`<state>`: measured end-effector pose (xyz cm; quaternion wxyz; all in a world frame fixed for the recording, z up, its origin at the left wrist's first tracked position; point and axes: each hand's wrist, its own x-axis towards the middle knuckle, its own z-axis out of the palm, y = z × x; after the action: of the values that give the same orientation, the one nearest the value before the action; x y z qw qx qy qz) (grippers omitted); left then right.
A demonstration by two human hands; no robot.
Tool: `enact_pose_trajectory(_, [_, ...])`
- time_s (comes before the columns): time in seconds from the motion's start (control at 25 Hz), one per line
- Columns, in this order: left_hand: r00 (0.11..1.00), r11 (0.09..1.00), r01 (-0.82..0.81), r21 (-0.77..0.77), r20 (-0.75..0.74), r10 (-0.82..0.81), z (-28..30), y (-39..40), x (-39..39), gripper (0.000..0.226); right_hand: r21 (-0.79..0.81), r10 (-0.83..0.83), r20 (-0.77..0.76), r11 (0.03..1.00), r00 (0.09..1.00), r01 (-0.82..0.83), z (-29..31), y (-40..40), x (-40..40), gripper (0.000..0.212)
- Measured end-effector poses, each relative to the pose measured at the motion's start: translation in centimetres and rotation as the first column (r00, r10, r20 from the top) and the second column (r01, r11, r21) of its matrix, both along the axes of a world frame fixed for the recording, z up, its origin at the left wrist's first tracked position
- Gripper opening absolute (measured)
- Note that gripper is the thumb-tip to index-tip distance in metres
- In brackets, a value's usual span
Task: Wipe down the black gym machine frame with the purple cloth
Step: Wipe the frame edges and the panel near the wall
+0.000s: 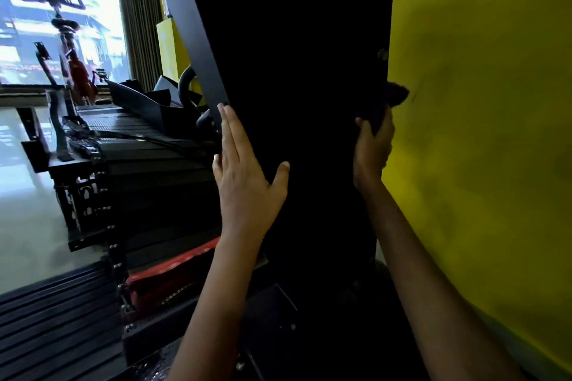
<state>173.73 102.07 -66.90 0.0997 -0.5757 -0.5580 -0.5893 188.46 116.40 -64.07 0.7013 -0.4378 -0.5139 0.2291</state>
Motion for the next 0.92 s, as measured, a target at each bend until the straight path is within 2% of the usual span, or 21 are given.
enact_pose_trajectory(0.04, [1.000,1.000,0.011,0.000,-0.004,-0.011,0.0,0.1,-0.1,0.105,-0.068,-0.009,-0.037,0.998,0.999,0.006,0.6,-0.2,-0.5,0.057])
enact_pose_trajectory(0.08, [1.000,1.000,0.020,0.003,-0.002,-0.020,-0.1,0.1,-0.1,0.106,-0.066,-0.033,0.028,0.997,0.999,0.035,1.0,-1.3,-1.6,0.059])
enact_pose_trajectory(0.16, [1.000,1.000,0.024,0.020,0.007,-0.024,-0.3,0.4,0.1,0.108,0.154,-0.142,0.249,0.982,0.958,0.105,0.3,-3.7,-3.9,0.066])
enact_pose_trajectory(0.24, [1.000,1.000,0.009,0.029,0.013,-0.010,-0.3,0.9,0.1,0.110,0.431,-0.256,0.452,0.901,0.854,0.042,-1.5,-4.8,-4.7,0.066])
enact_pose_trajectory(0.32, [1.000,1.000,-0.006,0.027,0.002,0.006,-0.6,1.3,0.1,0.111,0.513,-0.311,0.564,0.858,0.765,-0.030,-2.5,-3.3,-3.4,0.064])
enact_pose_trajectory(0.36, [1.000,1.000,-0.003,0.027,0.003,0.003,-0.7,1.4,0.0,0.111,0.469,-0.262,0.543,0.883,0.798,-0.029,-1.8,-2.1,-2.3,0.065])
enact_pose_trajectory(0.4, [1.000,1.000,0.007,0.027,0.010,-0.007,-0.8,1.4,0.0,0.111,0.387,-0.181,0.455,0.922,0.872,-0.010,-0.7,-1.1,-1.3,0.065])
enact_pose_trajectory(0.44, [1.000,0.999,0.022,0.027,0.022,-0.022,-0.8,1.4,0.0,0.111,0.277,-0.102,0.315,0.961,0.943,0.012,0.6,-0.4,-0.7,0.064])
enact_pose_trajectory(0.52, [0.998,0.999,0.038,0.028,0.054,-0.040,-0.6,1.4,0.3,0.111,0.110,-0.032,0.079,0.994,0.996,0.023,3.6,0.0,-0.9,0.059])
enact_pose_trajectory(0.56, [0.997,0.999,0.034,0.030,0.072,-0.036,-0.6,1.4,0.4,0.110,0.121,-0.035,0.084,0.992,0.996,0.025,4.6,-0.9,-1.9,0.059])
enact_pose_trajectory(0.6, [0.996,0.999,0.022,0.036,0.088,-0.025,-0.5,1.5,0.6,0.110,0.214,-0.057,0.152,0.977,0.987,0.024,5.0,-2.3,-3.1,0.059])
enact_pose_trajectory(0.64, [0.995,0.999,0.009,0.053,0.100,-0.014,-0.5,1.5,0.8,0.109,0.374,-0.121,0.274,0.928,0.954,0.010,4.7,-3.9,-4.2,0.061])
enact_pose_trajectory(0.68, [0.994,0.997,-0.003,0.079,0.110,-0.006,-0.5,1.5,0.9,0.106,0.542,-0.226,0.421,0.839,0.878,-0.045,3.8,-5.1,-5.0,0.062])
enact_pose_trajectory(0.72, [0.993,0.994,-0.009,0.109,0.120,-0.004,-0.5,1.5,1.0,0.102,0.661,-0.344,0.548,0.737,0.763,-0.142,2.6,-5.6,-5.2,0.063])
enact_pose_trajectory(0.76, [0.991,0.991,-0.010,0.135,0.132,-0.008,-0.5,1.5,1.1,0.098,0.702,-0.433,0.630,0.672,0.645,-0.234,1.7,-5.7,-5.0,0.063])
enact_pose_trajectory(0.8, [0.989,0.988,-0.013,0.153,0.145,-0.009,-0.4,1.5,1.2,0.095,0.717,-0.490,0.658,0.641,0.572,-0.275,1.7,-4.9,-4.4,0.063])
enact_pose_trajectory(0.84, [0.988,0.987,-0.018,0.162,0.156,-0.008,-0.4,1.5,1.1,0.094,0.727,-0.506,0.644,0.639,0.574,-0.252,2.3,-3.7,-3.8,0.064])
enact_pose_trajectory(0.92, [0.986,0.985,-0.015,0.171,0.164,-0.013,-0.4,1.5,0.9,0.092,0.673,-0.403,0.533,0.735,0.744,-0.083,4.3,-1.9,-2.6,0.067])
